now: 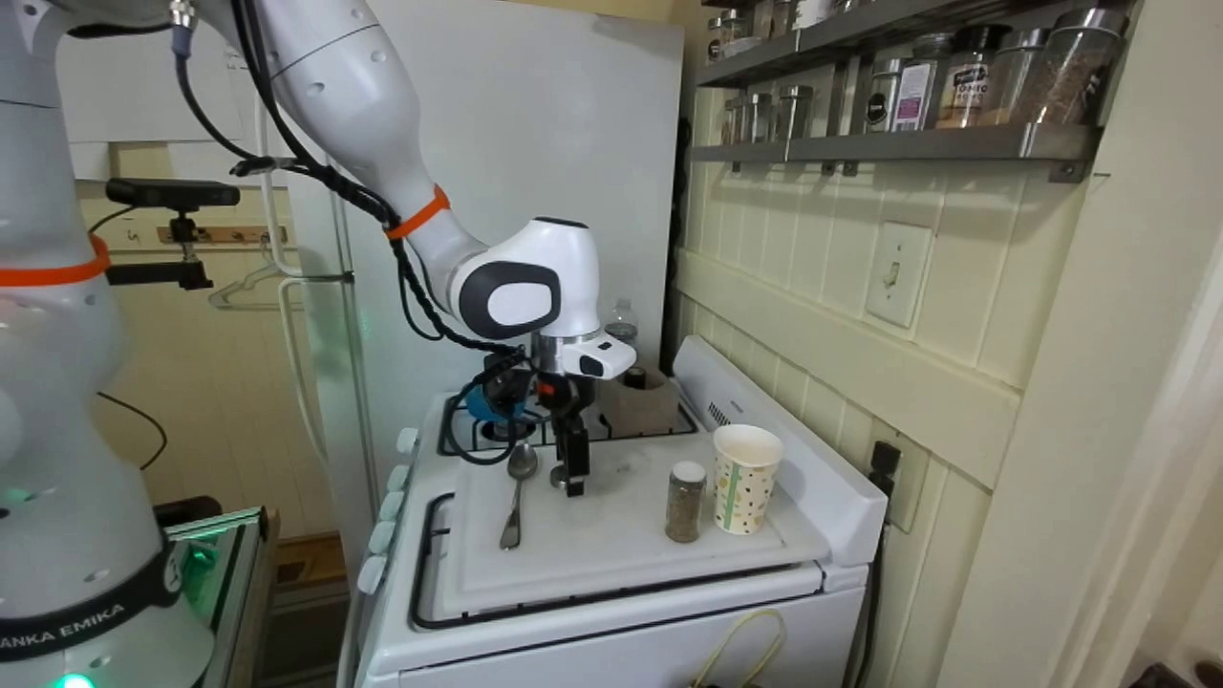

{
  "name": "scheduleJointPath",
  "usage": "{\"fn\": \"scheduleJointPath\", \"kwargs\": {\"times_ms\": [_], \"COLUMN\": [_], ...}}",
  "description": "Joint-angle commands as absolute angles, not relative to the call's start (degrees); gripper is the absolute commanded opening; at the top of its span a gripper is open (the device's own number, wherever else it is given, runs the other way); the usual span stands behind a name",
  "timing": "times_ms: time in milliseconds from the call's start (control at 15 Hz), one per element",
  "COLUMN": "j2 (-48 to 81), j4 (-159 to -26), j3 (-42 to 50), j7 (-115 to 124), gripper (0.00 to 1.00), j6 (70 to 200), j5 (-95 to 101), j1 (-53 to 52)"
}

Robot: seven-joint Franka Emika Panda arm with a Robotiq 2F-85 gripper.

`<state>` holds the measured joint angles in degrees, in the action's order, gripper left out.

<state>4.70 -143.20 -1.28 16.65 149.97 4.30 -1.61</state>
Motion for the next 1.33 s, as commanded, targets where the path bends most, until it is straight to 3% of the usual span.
{"fn": "scheduleJointPath", "kwargs": {"times_ms": [0,133,200,333,600,1267], "j2": [5.3,5.3,5.3,5.3,3.1,-4.1], "j4": [-143.0,-143.0,-143.1,-143.1,-142.9,-134.5], "j3": [-0.9,-0.9,-0.9,-0.9,-1.1,3.3], "j7": [19.5,19.9,20.1,20.3,20.8,18.5], "gripper": [0.87,0.79,0.6,0.53,0.24,0.24], "j6": [150.2,150.2,150.2,150.3,149.6,144.6], "j5": [6.5,6.7,6.8,6.8,7.4,3.4], "j1": [-2.7,-2.8,-2.9,-2.9,-3.3,3.4]}}
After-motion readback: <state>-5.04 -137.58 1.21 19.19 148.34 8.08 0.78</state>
